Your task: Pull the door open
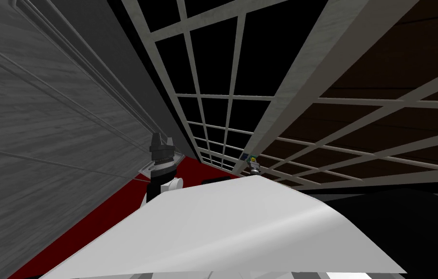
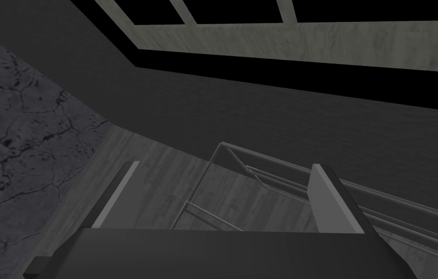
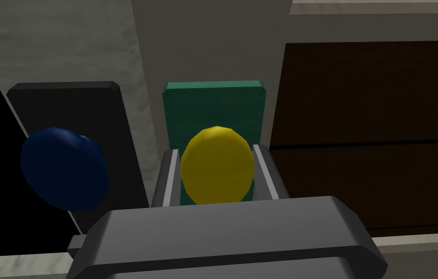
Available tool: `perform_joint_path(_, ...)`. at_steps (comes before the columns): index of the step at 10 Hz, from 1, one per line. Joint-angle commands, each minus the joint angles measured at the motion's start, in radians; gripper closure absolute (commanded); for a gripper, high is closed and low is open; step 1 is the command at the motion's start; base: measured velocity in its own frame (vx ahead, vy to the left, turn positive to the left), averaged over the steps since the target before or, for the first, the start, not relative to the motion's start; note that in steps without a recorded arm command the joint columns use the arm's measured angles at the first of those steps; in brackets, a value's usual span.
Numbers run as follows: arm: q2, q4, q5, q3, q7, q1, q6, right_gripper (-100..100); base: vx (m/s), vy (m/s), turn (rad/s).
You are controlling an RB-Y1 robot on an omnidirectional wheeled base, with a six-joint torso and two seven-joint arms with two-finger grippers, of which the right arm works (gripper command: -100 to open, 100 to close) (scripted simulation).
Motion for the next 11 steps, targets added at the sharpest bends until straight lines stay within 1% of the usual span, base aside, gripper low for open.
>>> perform_joint_path(1,-0.001,0.000,-0.001,-0.002,-0.001,0.001,-0.001,100,-0.009,0.000,0.004)
perform_joint_path(3,-0.001,0.000,-0.001,-0.002,-0.001,0.001,-0.001,100,0.000,0.000,0.000)
perform_joint_path(4,-0.002,0.012,-0.003,-0.005,0.000,0.025,0.001,100,-0.111,0.008,-0.042)
perform_joint_path(5,-0.002,0.012,-0.003,-0.005,0.000,0.025,0.001,100,-0.143,0.020,-0.010)
perform_joint_path(7,-0.004,0.018,-0.005,-0.008,0.000,0.039,0.001,100,-0.099,0.032,-0.054)
perform_joint_path(8,-0.006,0.025,-0.006,-0.011,-0.001,0.053,0.002,100,-0.145,0.033,-0.080)
perform_joint_path(9,-0.006,0.025,-0.006,-0.011,-0.001,0.053,0.002,100,-0.106,0.023,-0.015)
perform_joint_path(10,-0.008,0.031,-0.008,-0.014,-0.001,0.066,0.002,100,-0.116,0.024,-0.056)
perform_joint_path(11,-0.008,0.031,-0.008,-0.014,-0.001,0.066,0.002,100,-0.092,0.019,-0.013)
